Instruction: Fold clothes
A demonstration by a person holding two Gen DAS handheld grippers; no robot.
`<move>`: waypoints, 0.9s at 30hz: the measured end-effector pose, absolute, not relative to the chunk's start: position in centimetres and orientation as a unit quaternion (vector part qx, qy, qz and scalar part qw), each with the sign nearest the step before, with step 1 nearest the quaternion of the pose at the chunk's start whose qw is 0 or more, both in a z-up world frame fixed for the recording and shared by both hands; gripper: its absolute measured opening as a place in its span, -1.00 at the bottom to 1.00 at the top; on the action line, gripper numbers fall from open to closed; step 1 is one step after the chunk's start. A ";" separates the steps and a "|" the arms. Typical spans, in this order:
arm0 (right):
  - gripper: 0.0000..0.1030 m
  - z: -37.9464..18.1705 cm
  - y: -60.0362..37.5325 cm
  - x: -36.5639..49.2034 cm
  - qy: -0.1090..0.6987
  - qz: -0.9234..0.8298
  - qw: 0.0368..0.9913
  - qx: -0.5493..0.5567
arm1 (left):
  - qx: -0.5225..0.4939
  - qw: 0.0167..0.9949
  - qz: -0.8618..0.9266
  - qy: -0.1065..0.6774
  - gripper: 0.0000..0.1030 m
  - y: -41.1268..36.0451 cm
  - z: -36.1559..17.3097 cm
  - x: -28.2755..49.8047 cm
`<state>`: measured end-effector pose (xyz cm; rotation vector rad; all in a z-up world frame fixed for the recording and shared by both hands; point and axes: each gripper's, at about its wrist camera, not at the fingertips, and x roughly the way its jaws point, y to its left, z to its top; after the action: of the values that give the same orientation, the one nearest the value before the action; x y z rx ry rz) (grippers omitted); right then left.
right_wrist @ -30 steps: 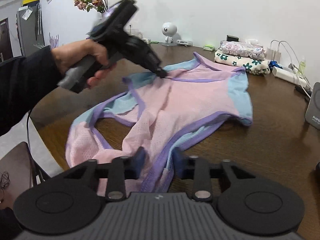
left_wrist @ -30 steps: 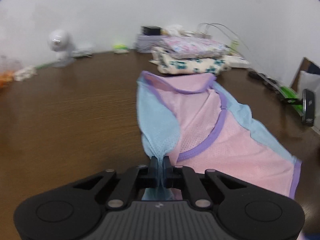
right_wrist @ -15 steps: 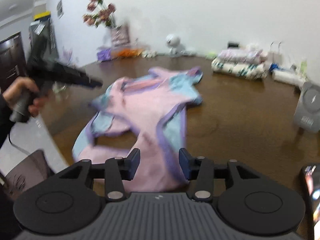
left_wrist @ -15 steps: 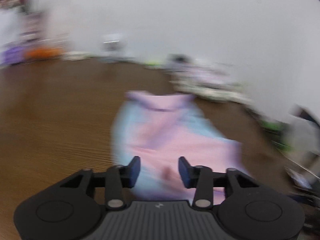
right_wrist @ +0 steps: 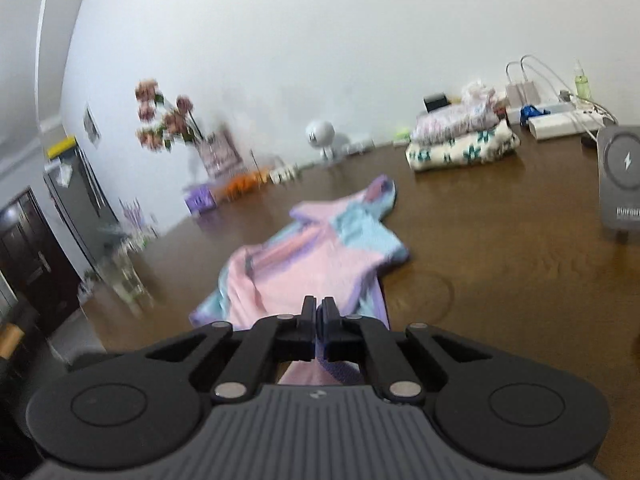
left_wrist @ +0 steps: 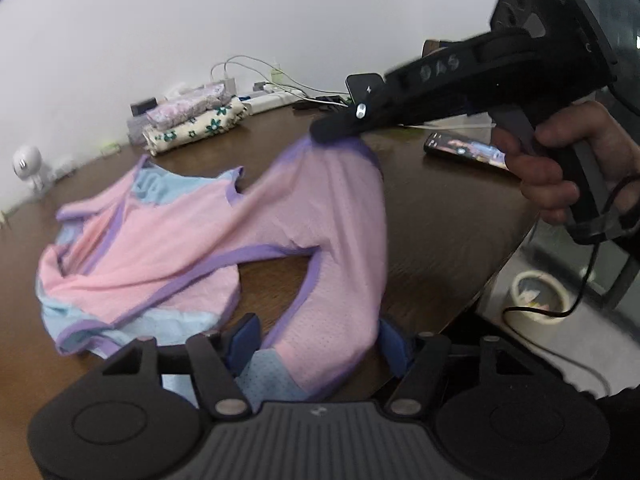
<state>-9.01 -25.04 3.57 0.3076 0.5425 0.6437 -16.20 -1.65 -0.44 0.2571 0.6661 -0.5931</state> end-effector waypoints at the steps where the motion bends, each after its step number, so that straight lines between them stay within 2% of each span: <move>1: -0.95 3.8 -25.2 -8.8 0.258 0.308 0.902 0.157 | 0.108 0.895 -0.286 0.324 -0.38 -1.2 -0.4 -15.6; 2: -0.95 3.9 -25.3 -8.5 0.254 0.303 0.904 0.164 | 0.091 0.896 -0.287 0.326 -0.91 -0.7 -0.3 -15.0; 3: -0.95 4.1 -25.4 -8.3 0.250 0.299 0.905 0.171 | 0.075 0.897 -0.287 0.328 -0.93 -0.3 -0.3 -14.4; 5: -0.94 4.2 -25.4 -7.6 0.242 0.285 0.909 0.182 | -0.023 0.904 -0.265 0.335 -0.94 2.3 0.4 -12.0; 8: -0.80 4.1 -24.4 -7.0 0.234 0.275 0.922 0.139 | -0.147 0.905 -0.207 0.340 -0.94 6.4 0.9 -8.8; 11: -0.56 3.8 -22.8 -7.7 0.225 0.301 0.924 0.068 | -0.205 0.899 -0.169 0.348 -0.93 9.1 0.7 -6.3; 13: -0.33 3.3 -21.7 -8.8 0.225 0.330 0.916 0.033 | -0.210 0.900 -0.152 0.352 -0.93 9.9 0.5 -5.6; 16: -0.28 2.3 -19.8 -10.1 0.234 0.364 0.901 0.002 | -0.225 0.898 -0.141 0.352 -0.65 11.1 0.2 -5.2; 17: -0.28 2.1 -19.0 -10.3 0.245 0.376 0.894 -0.006 | -0.228 0.895 -0.143 0.355 -0.47 11.3 0.1 -5.1; 19: -0.17 1.4 -17.4 -10.4 0.261 0.388 0.883 -0.033 | -0.226 0.892 -0.148 0.362 -0.31 11.6 0.0 -5.2; 21: -0.10 0.5 -15.9 -10.2 0.274 0.375 0.884 -0.058 | -0.211 0.896 -0.152 0.361 -0.24 11.7 0.4 -5.8; 23: -0.18 -0.3 -15.0 -9.5 0.291 0.361 0.884 -0.062 | -0.193 0.902 -0.155 0.354 -0.12 11.6 1.0 -6.8; 24: -0.45 -0.6 -14.7 -9.0 0.300 0.355 0.883 -0.061 | -0.183 0.905 -0.160 0.350 -0.09 11.4 1.3 -7.4; 25: -0.86 -0.7 -14.6 -8.5 0.307 0.352 0.883 -0.050 | -0.167 0.908 -0.166 0.346 -0.04 11.1 1.4 -7.9; 27: -0.91 -0.3 -15.2 -7.6 0.320 0.352 0.879 -0.014 | -0.130 0.914 -0.180 0.339 0.03 10.1 1.6 -8.9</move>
<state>-7.63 -15.18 -0.32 -0.0282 0.6680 0.7342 -8.95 10.11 1.63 -0.2667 0.6979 -0.3702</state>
